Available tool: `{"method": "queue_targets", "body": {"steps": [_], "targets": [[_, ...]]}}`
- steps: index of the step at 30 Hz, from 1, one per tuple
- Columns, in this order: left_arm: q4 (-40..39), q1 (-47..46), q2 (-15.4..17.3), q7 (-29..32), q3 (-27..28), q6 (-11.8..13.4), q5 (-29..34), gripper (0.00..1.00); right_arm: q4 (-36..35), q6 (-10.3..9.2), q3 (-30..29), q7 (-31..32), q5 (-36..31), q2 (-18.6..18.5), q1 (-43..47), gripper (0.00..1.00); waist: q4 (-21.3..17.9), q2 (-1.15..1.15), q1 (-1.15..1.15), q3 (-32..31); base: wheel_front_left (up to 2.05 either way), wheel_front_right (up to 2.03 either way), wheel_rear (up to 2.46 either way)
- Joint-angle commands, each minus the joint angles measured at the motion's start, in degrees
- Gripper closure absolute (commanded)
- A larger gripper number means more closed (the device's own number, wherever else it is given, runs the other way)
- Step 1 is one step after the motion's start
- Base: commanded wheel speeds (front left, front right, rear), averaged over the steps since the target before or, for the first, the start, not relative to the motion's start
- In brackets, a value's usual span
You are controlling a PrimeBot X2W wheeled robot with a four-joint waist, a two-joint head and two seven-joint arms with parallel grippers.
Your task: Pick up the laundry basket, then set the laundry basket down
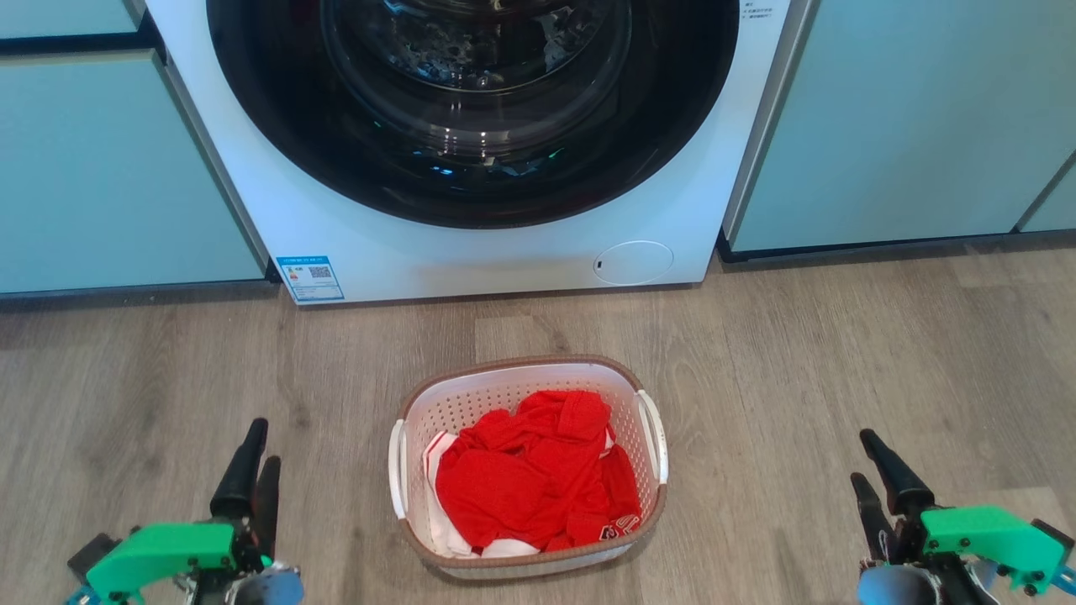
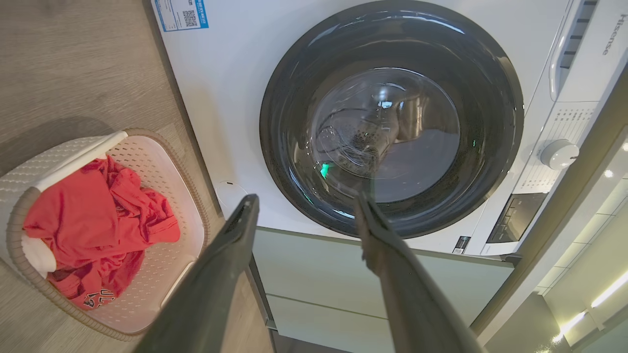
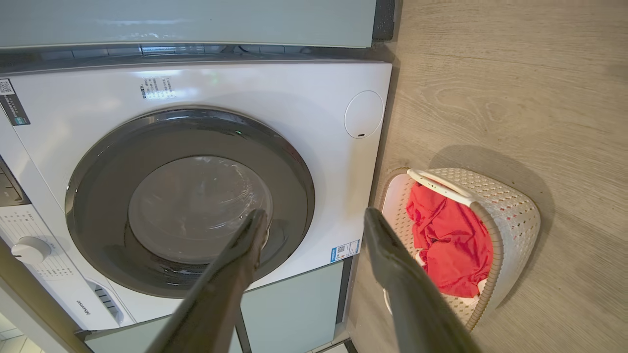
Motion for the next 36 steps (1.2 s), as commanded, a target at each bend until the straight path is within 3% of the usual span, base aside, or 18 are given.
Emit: {"method": "queue_targets", "body": {"steps": [1, 13, 36], "targets": [[-2.7, -2.2, 0.5, -0.7, 0.0, 0.0, 1.0, 0.0, -2.2, 0.02, 0.4, -0.7, -1.1, -0.4, -2.3, 0.0, 0.0, 0.0, 0.0, 0.0, 0.0, 0.0, 0.0], [-7.0, -2.1, 0.6, -2.7, -1.1, 1.3, 9.3, 0.0, -4.5, 0.03, 1.9, -2.7, -9.8, -0.4, -2.5, 0.0, -0.1, 0.0, 0.0, 0.0, 0.0, 0.0, 0.0], [-11.7, -1.8, 1.2, -6.6, -6.8, 5.8, 34.5, 0.0, -9.7, 0.06, 6.6, -6.5, -32.1, -0.6, -2.9, 0.0, -0.2, 0.0, 0.0, 0.3, 0.0, 0.0, 0.0]]}}
